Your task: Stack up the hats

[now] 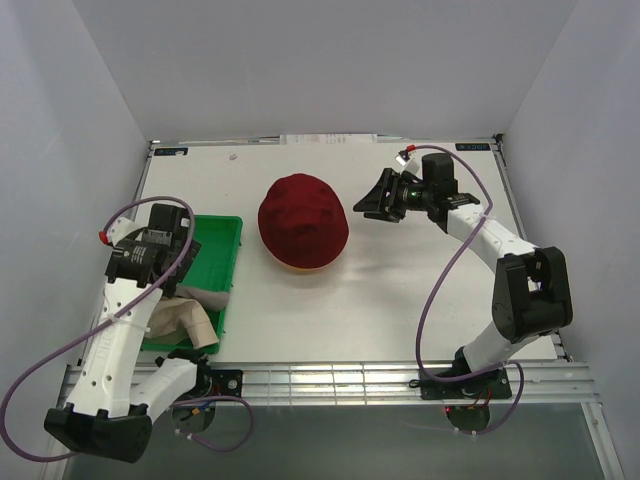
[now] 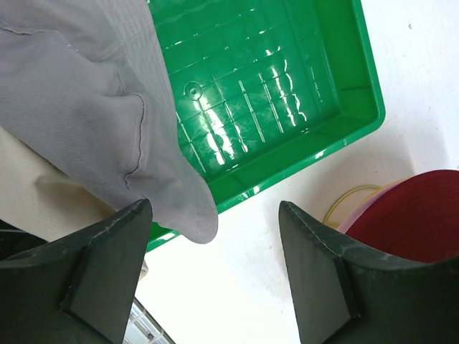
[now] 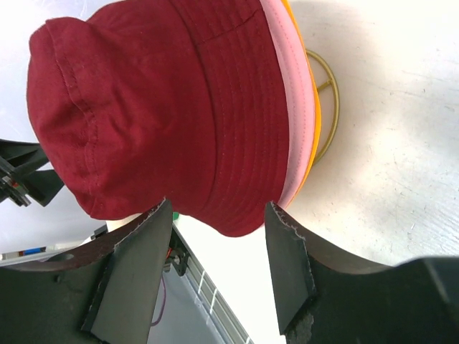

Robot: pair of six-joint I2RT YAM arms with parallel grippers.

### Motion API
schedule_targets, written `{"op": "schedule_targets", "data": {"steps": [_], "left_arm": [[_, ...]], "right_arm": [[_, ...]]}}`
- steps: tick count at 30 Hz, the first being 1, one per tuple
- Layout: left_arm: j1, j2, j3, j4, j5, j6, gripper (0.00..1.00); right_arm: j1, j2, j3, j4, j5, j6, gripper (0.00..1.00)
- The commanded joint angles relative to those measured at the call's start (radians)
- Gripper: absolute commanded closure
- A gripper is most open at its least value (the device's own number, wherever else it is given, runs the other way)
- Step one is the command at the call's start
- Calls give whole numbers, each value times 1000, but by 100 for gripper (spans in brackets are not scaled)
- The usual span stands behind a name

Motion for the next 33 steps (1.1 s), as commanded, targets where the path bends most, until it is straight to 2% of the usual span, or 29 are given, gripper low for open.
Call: {"op": "schedule_targets", "data": {"steps": [1, 13, 25, 29, 32, 33], "left_arm": [[3, -44, -2, -63, -7, -14, 18], [3, -113, -99, -64, 2, -55, 18], [3, -81, -168, -64, -17, -118, 18], [3, -56, -179, -43, -22, -123, 24], [3, -40, -188, -17, -27, -117, 33], [3, -35, -190, -9, -28, -112, 40]], "right_arm": [[5, -37, -12, 17, -10, -17, 40], [7, -28, -39, 23, -11, -23, 41], [7, -11, -63, 31, -19, -24, 43], [7, -4, -66, 33, -22, -21, 44], [5, -4, -73, 33, -24, -17, 45], [7, -4, -76, 33, -25, -18, 45]]}}
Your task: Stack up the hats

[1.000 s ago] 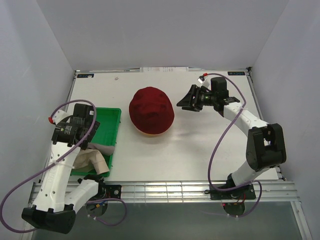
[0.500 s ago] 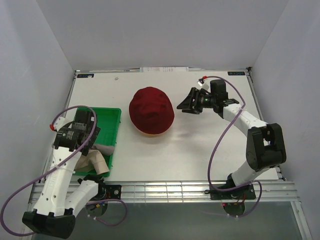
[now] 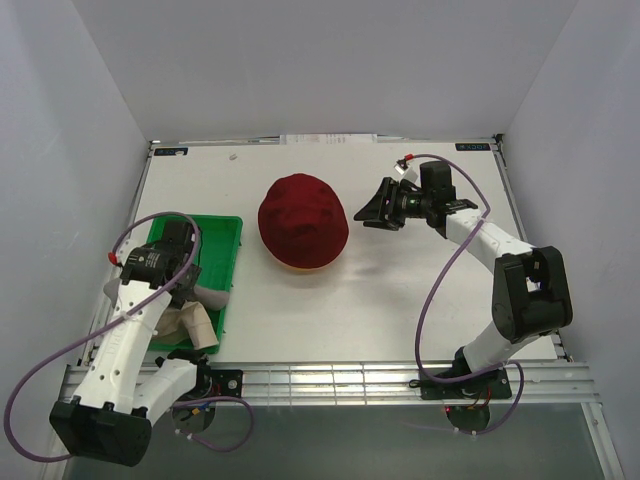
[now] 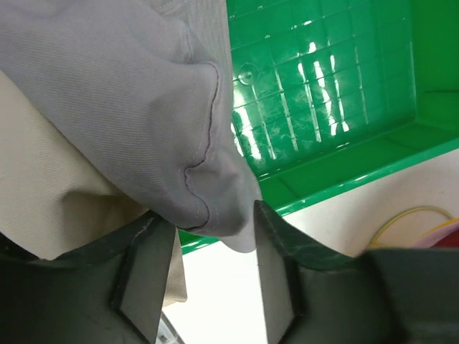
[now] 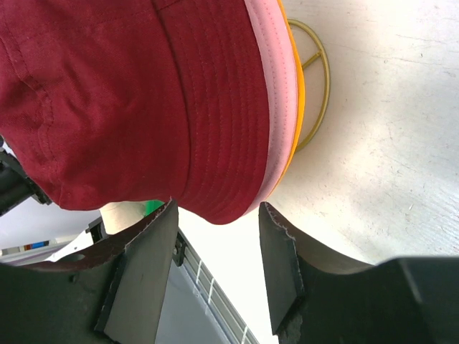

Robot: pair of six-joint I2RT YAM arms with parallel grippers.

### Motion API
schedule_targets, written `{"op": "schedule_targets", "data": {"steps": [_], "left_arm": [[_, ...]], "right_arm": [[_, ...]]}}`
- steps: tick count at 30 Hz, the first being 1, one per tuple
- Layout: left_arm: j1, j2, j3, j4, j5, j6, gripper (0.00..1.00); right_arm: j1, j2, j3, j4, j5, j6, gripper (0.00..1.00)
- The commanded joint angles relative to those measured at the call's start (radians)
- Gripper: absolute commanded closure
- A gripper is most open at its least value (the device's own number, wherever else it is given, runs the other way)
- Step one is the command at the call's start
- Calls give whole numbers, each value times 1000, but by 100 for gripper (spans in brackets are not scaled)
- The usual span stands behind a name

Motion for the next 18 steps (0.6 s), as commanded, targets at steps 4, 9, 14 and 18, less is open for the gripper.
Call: {"op": "schedule_targets", "data": {"steps": [4, 9, 14, 18], "left_arm": [[2, 27, -5, 17, -33, 22, 70], [3, 58, 102, 40, -42, 134, 100], [2, 98, 259, 86, 0, 291, 100], [3, 41, 340, 233, 106, 453, 100]], "right_arm": [[5, -5, -21, 62, -25, -13, 47], [5, -11, -4, 51, -24, -15, 48], [5, -17, 28, 13, -20, -22, 49], [5, -25, 61, -12, -19, -24, 49]]}}
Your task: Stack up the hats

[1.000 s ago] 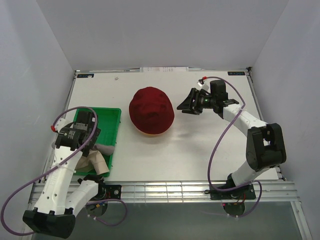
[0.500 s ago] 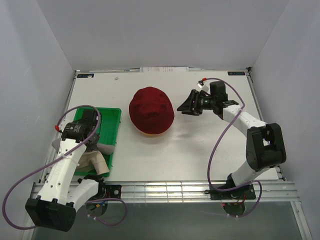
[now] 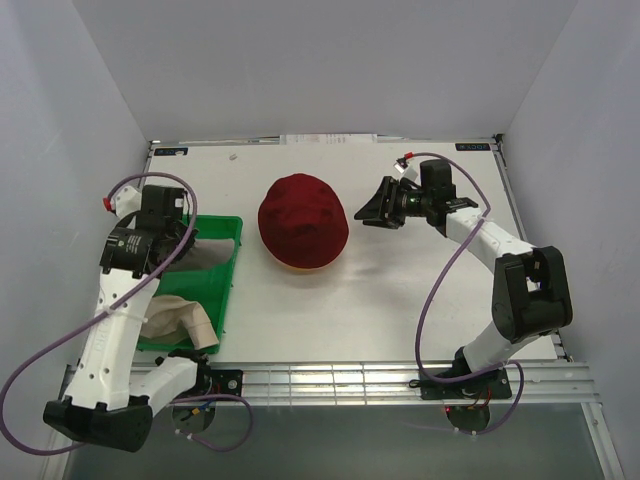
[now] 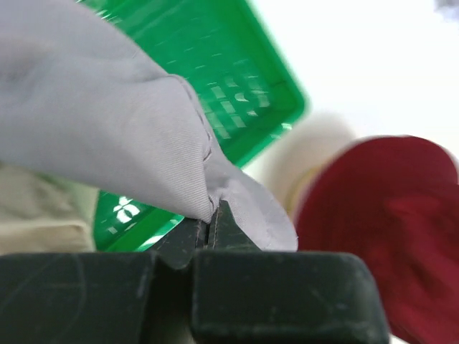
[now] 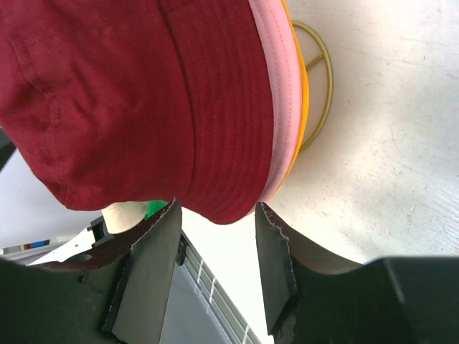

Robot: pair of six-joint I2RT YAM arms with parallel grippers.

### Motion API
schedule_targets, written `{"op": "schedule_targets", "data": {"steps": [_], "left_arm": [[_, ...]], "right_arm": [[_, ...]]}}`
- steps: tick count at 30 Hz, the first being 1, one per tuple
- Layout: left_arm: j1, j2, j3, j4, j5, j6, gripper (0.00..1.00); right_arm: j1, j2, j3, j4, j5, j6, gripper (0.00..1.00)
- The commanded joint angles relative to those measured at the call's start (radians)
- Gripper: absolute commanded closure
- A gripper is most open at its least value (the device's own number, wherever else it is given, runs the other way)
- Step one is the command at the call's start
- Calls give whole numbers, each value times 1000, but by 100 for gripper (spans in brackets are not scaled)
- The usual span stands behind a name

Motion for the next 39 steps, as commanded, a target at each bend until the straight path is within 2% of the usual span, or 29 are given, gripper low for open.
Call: {"op": "schedule_targets", "data": {"steps": [1, 7, 10, 14, 18, 25, 29, 35, 39], "left_arm": [[3, -64, 101, 158, 96, 179, 100], [3, 31, 286, 181, 235, 297, 100], [3, 51, 352, 258, 346, 340, 100], [2, 88, 408, 440, 525, 391, 100], [3, 113, 418, 643, 804, 435, 100], [3, 177, 481, 826, 1069, 498, 100], [2, 179, 466, 883, 1125, 560, 100], [3, 200, 458, 909, 1140, 593, 100], [3, 203, 443, 926, 1142, 603, 100]], "right_arm": [[5, -30, 75, -14, -17, -22, 49], [5, -31, 161, -60, -20, -10, 49], [5, -25, 240, -79, -32, 10, 48], [8, -8, 361, -105, -46, 43, 46], [23, 12, 460, -79, -74, 117, 43], [79, 105, 651, -36, -92, 278, 35], [106, 159, 777, -20, -77, 370, 31], [172, 182, 779, 113, -39, 543, 27], [211, 170, 706, 211, -25, 637, 25]]}}
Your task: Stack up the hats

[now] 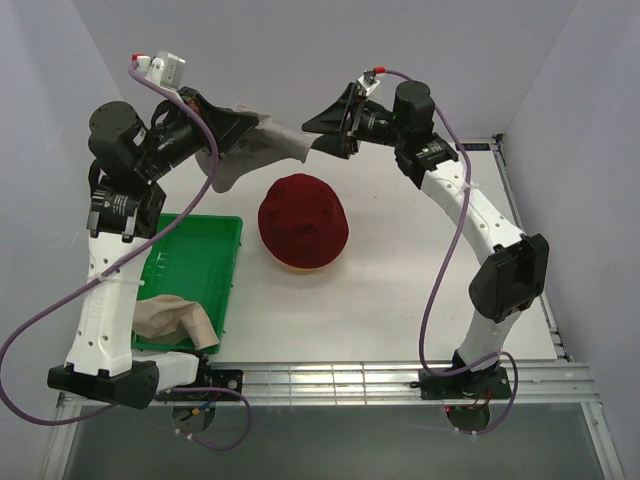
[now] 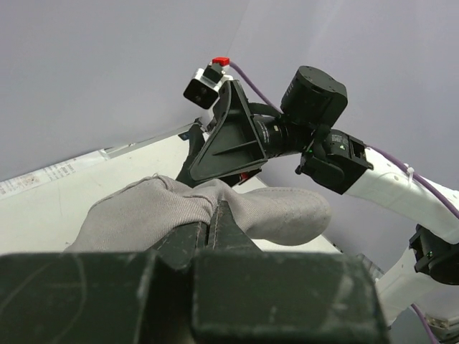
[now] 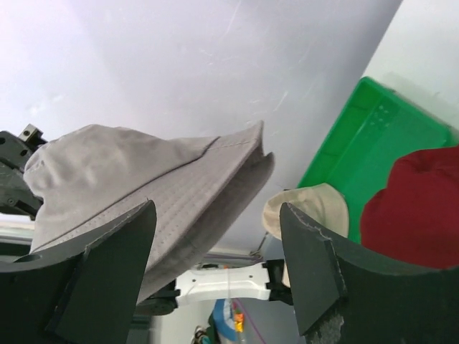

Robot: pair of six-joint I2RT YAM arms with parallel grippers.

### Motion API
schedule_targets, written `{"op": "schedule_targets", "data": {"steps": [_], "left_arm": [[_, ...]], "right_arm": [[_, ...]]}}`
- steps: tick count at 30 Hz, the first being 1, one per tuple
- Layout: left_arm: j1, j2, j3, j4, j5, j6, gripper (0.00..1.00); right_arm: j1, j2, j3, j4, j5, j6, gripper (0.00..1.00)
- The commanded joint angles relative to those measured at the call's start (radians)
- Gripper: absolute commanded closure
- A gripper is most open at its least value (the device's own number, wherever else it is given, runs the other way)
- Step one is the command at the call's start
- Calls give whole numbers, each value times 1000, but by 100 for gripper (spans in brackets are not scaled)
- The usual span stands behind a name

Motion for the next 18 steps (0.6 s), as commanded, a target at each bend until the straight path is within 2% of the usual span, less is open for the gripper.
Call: {"op": "schedule_targets", "data": {"steps": [1, 7, 18], "left_arm": [[3, -4, -6, 61, 32, 35, 100], [2, 3, -33, 78, 42, 34, 100], [3, 49, -72, 68, 65, 37, 100]], "right_arm": [[37, -28, -41, 156, 30, 127, 25], [59, -49, -139, 289, 56, 261, 22], [82, -37, -115, 337, 56, 324, 20]]}}
